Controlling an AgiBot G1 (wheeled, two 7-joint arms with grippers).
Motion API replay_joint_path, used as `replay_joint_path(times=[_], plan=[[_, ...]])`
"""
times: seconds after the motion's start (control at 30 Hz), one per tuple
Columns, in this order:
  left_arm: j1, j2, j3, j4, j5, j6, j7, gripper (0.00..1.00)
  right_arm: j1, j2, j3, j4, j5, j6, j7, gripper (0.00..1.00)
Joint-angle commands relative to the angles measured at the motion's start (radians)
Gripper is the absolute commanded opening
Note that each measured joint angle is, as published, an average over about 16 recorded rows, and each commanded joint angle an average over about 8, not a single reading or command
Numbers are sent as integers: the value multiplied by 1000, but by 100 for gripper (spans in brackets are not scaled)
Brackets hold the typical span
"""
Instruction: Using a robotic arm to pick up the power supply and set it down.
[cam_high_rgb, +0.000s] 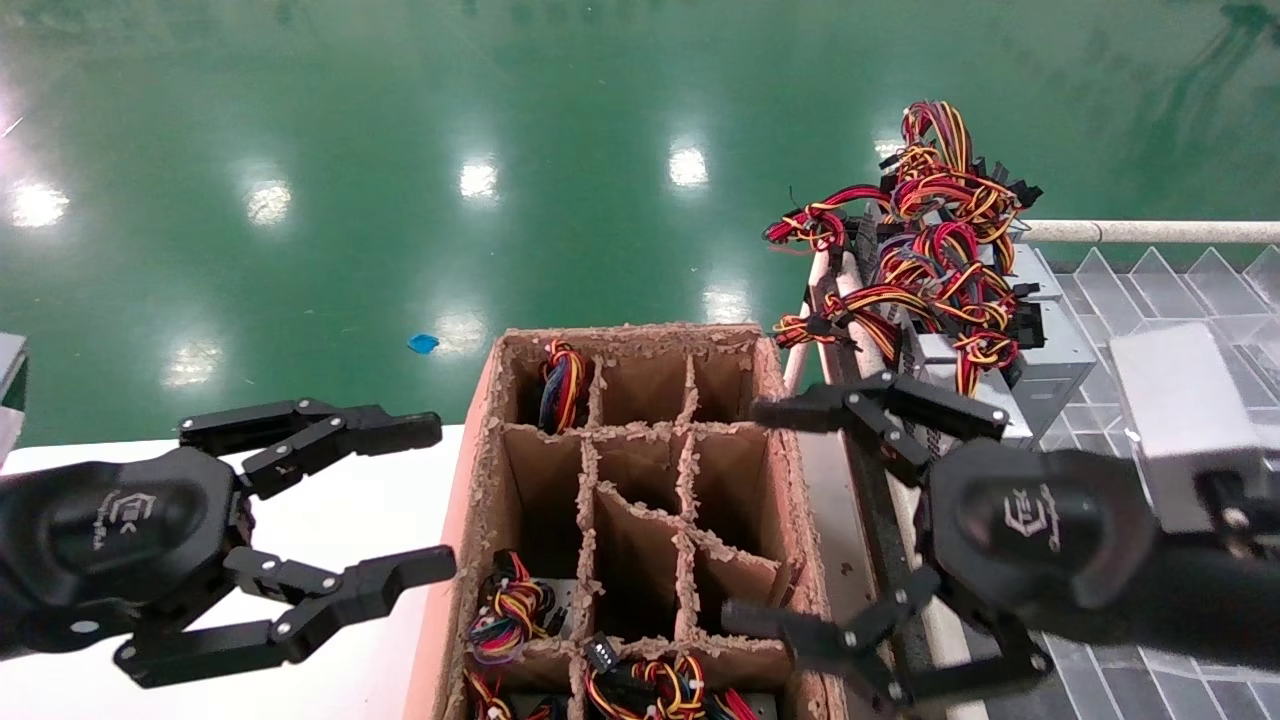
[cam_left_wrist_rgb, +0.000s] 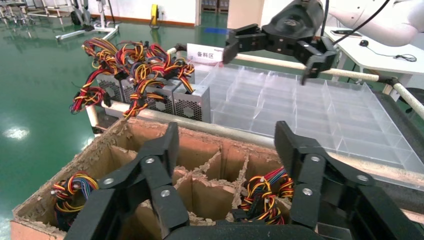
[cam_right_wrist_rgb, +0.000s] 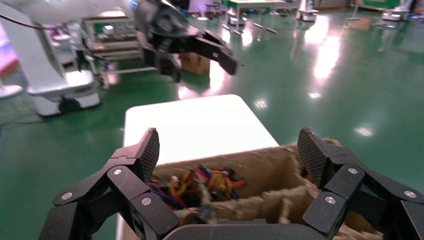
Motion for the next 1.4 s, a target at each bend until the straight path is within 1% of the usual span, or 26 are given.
replay_joint_path(times=[0.03, 0.2, 0.37, 1.4], plan=[[0, 0, 0, 0, 0, 0, 0, 100, -13, -6, 13, -3, 12, -23, 6, 100], [0, 0, 0, 0, 0, 0, 0, 100, -39, -16, 37, -8, 36, -66, 16, 100], [0, 0, 0, 0, 0, 0, 0, 100, -52, -22, 50, -11, 49, -88, 21, 100], [0, 0, 0, 0, 0, 0, 0, 100, -39, -17, 38, -8, 37, -67, 17, 100]])
